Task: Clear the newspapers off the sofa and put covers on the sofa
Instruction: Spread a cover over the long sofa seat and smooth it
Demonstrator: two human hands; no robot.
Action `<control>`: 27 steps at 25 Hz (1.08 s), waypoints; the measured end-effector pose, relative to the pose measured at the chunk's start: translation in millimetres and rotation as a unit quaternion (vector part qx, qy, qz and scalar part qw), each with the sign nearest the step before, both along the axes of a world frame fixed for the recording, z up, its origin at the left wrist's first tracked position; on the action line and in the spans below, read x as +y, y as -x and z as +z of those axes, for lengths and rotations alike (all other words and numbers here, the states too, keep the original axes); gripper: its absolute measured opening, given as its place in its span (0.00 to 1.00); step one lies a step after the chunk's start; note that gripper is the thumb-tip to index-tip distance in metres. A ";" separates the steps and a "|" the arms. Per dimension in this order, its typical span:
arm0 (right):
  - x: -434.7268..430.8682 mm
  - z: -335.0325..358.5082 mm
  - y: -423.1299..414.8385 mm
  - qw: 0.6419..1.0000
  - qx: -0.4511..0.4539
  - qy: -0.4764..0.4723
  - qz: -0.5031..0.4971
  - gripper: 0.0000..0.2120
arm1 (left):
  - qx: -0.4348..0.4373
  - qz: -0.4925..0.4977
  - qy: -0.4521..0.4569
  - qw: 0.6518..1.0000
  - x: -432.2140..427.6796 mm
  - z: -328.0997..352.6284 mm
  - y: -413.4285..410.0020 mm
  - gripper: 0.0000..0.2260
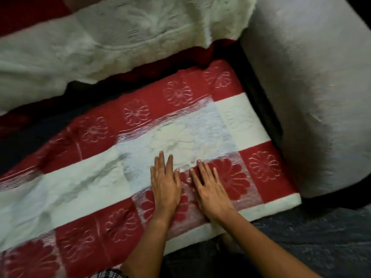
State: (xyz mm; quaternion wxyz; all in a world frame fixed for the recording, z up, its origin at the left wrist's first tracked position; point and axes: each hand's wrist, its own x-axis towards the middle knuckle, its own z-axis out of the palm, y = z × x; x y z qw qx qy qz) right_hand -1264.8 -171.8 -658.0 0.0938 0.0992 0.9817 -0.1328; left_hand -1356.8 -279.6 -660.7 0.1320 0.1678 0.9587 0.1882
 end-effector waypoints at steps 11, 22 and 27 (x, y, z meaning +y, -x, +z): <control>-229.8 5.4 164.8 0.995 0.056 0.026 0.084 0.18 | 0.049 -0.002 0.022 0.999 -243.3 14.9 119.2 0.18; -221.2 34.8 310.8 0.993 0.053 0.089 0.060 0.24 | -0.045 0.195 -0.051 0.978 -281.0 35.7 237.7 0.18; -219.2 32.0 343.8 0.988 -0.038 0.043 0.143 0.24 | -0.123 0.075 0.054 0.988 -288.3 44.7 264.2 0.15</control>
